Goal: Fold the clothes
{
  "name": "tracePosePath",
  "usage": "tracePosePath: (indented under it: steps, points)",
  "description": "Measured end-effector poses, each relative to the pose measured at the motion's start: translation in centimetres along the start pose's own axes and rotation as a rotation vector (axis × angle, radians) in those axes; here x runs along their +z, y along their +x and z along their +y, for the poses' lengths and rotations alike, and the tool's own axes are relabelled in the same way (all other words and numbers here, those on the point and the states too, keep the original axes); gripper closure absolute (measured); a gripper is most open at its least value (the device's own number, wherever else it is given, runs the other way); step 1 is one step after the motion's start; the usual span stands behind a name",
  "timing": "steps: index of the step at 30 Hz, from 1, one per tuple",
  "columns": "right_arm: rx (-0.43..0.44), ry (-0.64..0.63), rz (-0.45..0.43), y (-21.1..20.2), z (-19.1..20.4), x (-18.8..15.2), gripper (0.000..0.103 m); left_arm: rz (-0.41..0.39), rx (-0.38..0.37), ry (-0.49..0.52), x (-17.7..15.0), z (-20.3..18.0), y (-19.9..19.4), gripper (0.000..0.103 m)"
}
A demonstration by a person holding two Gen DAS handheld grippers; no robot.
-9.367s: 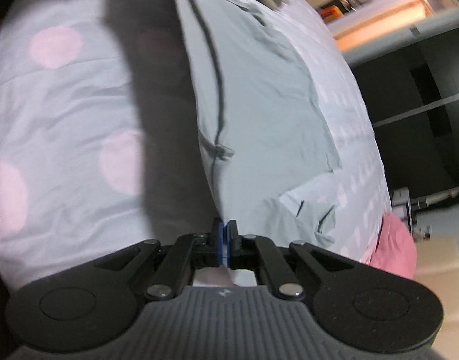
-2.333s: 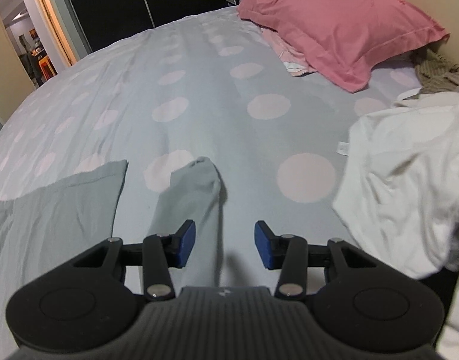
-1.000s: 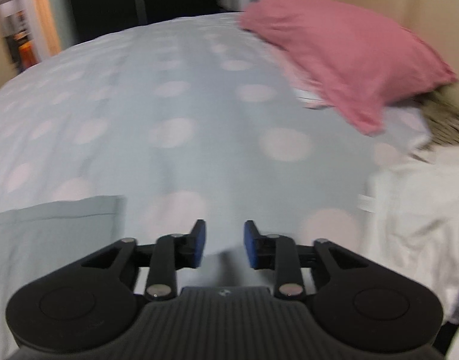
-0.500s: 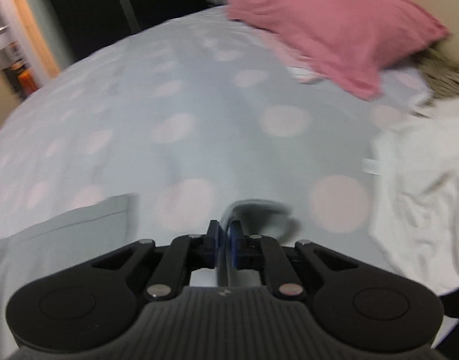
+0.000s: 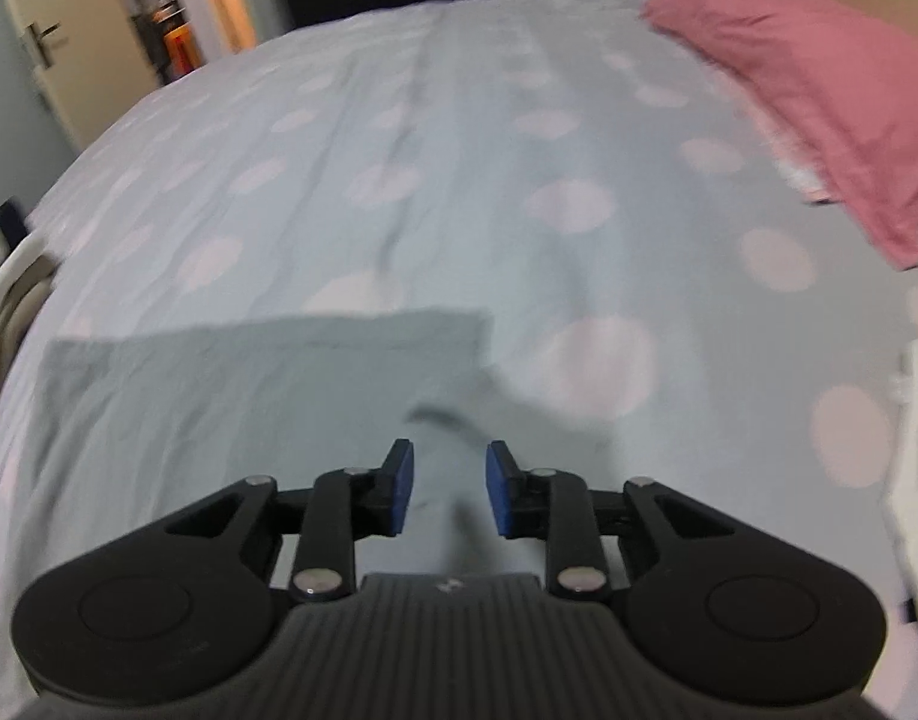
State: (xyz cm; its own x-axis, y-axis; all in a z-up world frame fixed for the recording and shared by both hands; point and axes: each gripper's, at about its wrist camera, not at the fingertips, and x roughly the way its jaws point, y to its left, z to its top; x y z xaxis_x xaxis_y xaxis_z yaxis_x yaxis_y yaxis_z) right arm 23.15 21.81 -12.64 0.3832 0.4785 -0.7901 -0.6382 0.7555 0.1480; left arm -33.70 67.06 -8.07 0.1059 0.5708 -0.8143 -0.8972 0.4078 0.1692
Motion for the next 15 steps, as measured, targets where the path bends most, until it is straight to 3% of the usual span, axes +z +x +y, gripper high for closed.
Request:
tracePosePath:
  steps: [2,6,10,14,15]
  points:
    - [-0.036,0.024,-0.013,-0.4,-1.4,0.2,0.073,0.008,0.005,0.003,0.0,0.0,0.3,0.064]
    - [-0.067,0.007,-0.009,0.7,-3.3,0.1,0.057,0.016,0.012,0.025,-0.1,-0.3,0.7,0.064]
    - [-0.055,-0.039,0.028,2.2,-4.0,-1.5,0.057,0.028,0.026,0.069,-0.3,-1.2,1.2,0.064]
    - [-0.053,-0.017,0.008,3.8,-4.1,-2.6,0.057,0.043,0.049,0.114,-0.4,-2.2,1.7,0.064]
    - [-0.059,-0.011,-0.005,4.1,-4.1,-2.6,0.062,0.043,0.052,0.122,-0.5,-2.3,1.8,0.064]
